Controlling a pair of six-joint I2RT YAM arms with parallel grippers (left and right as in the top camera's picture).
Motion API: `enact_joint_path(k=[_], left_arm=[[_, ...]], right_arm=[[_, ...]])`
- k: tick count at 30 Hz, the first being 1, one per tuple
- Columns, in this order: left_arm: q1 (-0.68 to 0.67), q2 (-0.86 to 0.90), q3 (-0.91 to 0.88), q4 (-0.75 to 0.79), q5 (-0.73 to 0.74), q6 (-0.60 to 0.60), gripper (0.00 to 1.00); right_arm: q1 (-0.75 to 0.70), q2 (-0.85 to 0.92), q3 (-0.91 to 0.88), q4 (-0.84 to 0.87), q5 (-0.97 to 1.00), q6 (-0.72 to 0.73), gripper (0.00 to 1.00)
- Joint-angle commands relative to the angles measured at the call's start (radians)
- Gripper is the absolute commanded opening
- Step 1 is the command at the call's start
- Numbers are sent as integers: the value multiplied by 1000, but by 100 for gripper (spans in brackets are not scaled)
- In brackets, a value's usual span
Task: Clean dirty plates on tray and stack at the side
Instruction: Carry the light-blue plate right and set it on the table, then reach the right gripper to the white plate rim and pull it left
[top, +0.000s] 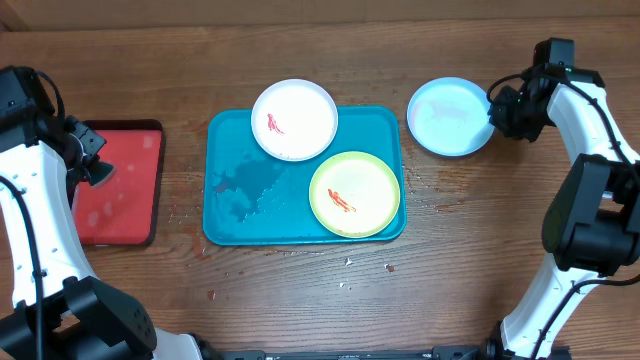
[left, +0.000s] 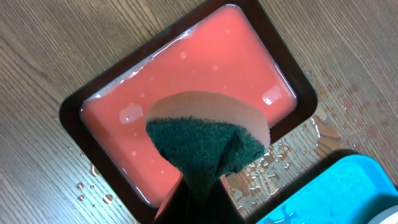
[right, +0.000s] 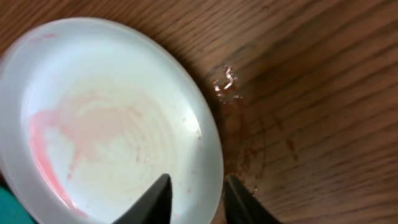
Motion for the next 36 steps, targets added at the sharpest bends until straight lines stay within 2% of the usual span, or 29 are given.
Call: enact_joint_path(k=[1,6,9,10,11,17,18,22,29,30,32,33,36], left_arm=[[2,6,6,6,5,-17,4],[1,6,6,7,6,-17,4],[1,6,6,7,20,-17,4],[1,6,6,7,24,-17,4],[1,6,6,7,24,-17,4],[1,6,6,6,31,-17,4],[1,6,6,6,39,-17,5],[1,6,6,6,60,-16,5],[-4,6,6,1,61,-13,4],[-6,6,6,0,60,-13,4],[-11,6,6,3,60,-13,4],[-13,6,6,4,61,-13,4],[-21,6,6,6,60,-13,4]], right_arm=[[21,-5,2,10,-66,-2,50],[73,-5,3,120,-402,-98,55],[139,-5,3,212,-461,-100,61],[168,-5,3,246,-453,-100,66],[227,-5,3,301,-405,-100,75],[457,19,0,456,-48,-100,99],[493,29,0,480,3,-100,100],[603,79,0,549,142,-99,100],[677,148,0,583,256,-97,95],[677,149,0,583,256,-96,90],[677,153,0,576,254,-95,67],[677,155,0,571,250,-95,60],[679,155,0,558,212,-96,54]])
